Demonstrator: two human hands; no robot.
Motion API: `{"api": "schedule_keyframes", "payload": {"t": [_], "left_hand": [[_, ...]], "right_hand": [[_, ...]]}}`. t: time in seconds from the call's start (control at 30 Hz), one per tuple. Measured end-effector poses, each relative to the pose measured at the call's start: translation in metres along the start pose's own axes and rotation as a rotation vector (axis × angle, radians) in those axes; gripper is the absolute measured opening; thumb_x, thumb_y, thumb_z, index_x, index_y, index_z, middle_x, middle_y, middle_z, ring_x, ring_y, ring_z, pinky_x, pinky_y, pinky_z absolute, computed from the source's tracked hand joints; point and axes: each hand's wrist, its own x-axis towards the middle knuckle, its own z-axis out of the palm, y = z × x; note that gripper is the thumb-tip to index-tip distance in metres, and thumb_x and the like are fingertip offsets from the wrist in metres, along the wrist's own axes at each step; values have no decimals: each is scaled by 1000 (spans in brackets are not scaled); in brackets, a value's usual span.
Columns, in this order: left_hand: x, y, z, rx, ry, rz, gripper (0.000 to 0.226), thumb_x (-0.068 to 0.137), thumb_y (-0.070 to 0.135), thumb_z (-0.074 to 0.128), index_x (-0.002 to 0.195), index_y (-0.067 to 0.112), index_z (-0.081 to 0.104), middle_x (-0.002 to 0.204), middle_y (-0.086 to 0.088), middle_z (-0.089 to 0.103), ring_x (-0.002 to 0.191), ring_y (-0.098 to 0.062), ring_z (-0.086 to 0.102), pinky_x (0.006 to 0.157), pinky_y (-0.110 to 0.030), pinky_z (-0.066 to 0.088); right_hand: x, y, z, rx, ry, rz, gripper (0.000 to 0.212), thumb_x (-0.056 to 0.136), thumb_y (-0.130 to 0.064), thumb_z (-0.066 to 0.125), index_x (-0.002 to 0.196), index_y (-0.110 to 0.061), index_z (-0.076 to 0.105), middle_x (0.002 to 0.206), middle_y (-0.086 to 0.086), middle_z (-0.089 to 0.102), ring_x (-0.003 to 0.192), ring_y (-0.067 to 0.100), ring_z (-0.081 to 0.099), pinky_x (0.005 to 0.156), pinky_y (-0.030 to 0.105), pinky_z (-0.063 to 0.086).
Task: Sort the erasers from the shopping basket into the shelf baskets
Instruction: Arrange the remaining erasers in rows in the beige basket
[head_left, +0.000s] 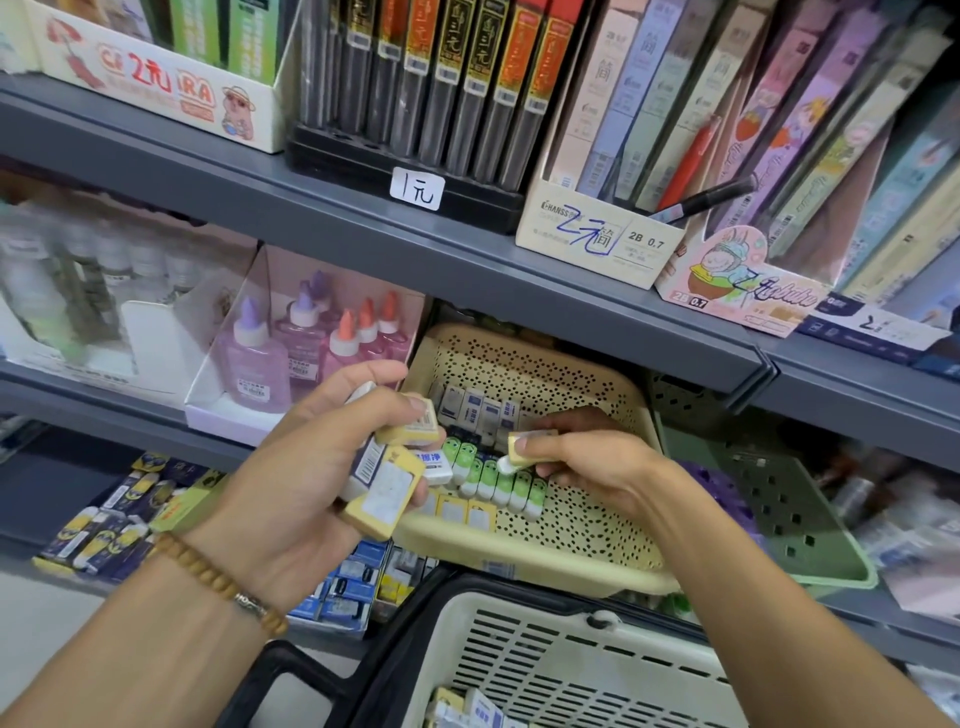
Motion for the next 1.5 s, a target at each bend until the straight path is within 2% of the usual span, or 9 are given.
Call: {"api": "schedule_keyframes", "payload": {"t": [0.17, 0.37, 0.5, 0.6, 0.73, 1.07, 1.23, 1.37, 1.5], "left_hand": [[-1, -1, 2, 17, -14, -6, 44, 61, 10, 70, 104, 16, 68, 83, -14, 68, 58, -21, 64, 46, -30, 52], [2, -4, 0, 8, -22, -13, 46, 53, 12, 72, 98, 18, 71, 87, -16, 69, 72, -28, 63, 47, -32, 51], [4, -3, -1, 21, -9, -12, 47, 53, 13, 72, 100, 18, 71, 84, -15, 69, 64, -25, 65, 47, -31, 51], [4, -2, -2, 15, 7, -4, 44, 53, 13, 72, 97, 19, 71, 83, -12, 70, 67, -24, 68, 46, -31, 50], [2, -1, 0, 8, 3, 9, 45, 55, 13, 71, 99, 18, 69, 78, -10, 70, 66, -24, 69, 46, -30, 51], [3, -8, 1, 41, -12, 5, 39, 60, 12, 70, 98, 20, 70, 76, -7, 71, 64, -21, 70, 48, -32, 53], [7, -11, -1, 37, -7, 1, 24, 81, 5, 63, 98, 20, 69, 76, -9, 72, 67, -23, 71, 49, -32, 53], [8, -10, -1, 21, -19, 1, 35, 60, 11, 71, 93, 21, 71, 81, -10, 71, 73, -26, 72, 48, -33, 50], [10, -9, -1, 8, -15, -3, 36, 55, 12, 72, 89, 22, 73, 78, -8, 71, 65, -24, 68, 49, -32, 50]], "right_hand": [[7, -4, 1, 10, -149, 60, 11, 87, -7, 70, 98, -10, 67, 83, 3, 70, 61, 8, 56, 52, 20, 39], [14, -13, 13, 33, -170, 22, 12, 88, -9, 71, 93, -18, 65, 91, 3, 71, 68, 11, 65, 50, 18, 43], [9, -8, 5, 44, 20, -14, 11, 79, -11, 78, 82, -21, 73, 101, 3, 74, 96, 21, 69, 72, 26, 50], [-6, 1, -1, -87, 111, -6, 11, 76, -16, 80, 85, -22, 75, 96, -7, 72, 88, 10, 64, 73, 22, 47], [-26, 15, -3, -223, -48, 29, 20, 86, -9, 69, 101, -22, 65, 76, -7, 64, 71, 9, 60, 74, 26, 49], [-33, 8, 11, -629, -84, 67, 17, 84, -21, 77, 94, -12, 67, 73, -4, 65, 53, 0, 56, 38, 10, 39], [-30, 9, 13, -658, -158, 53, 10, 84, -24, 77, 79, -18, 71, 78, -3, 70, 64, 6, 60, 58, 21, 49], [-25, 4, 11, -451, -157, 91, 11, 93, -13, 63, 85, -8, 68, 80, 7, 74, 59, 11, 66, 57, 24, 54], [-12, -5, 16, -613, -14, -90, 14, 88, -26, 67, 98, -17, 62, 92, -5, 68, 90, 13, 65, 88, 32, 53]]}}
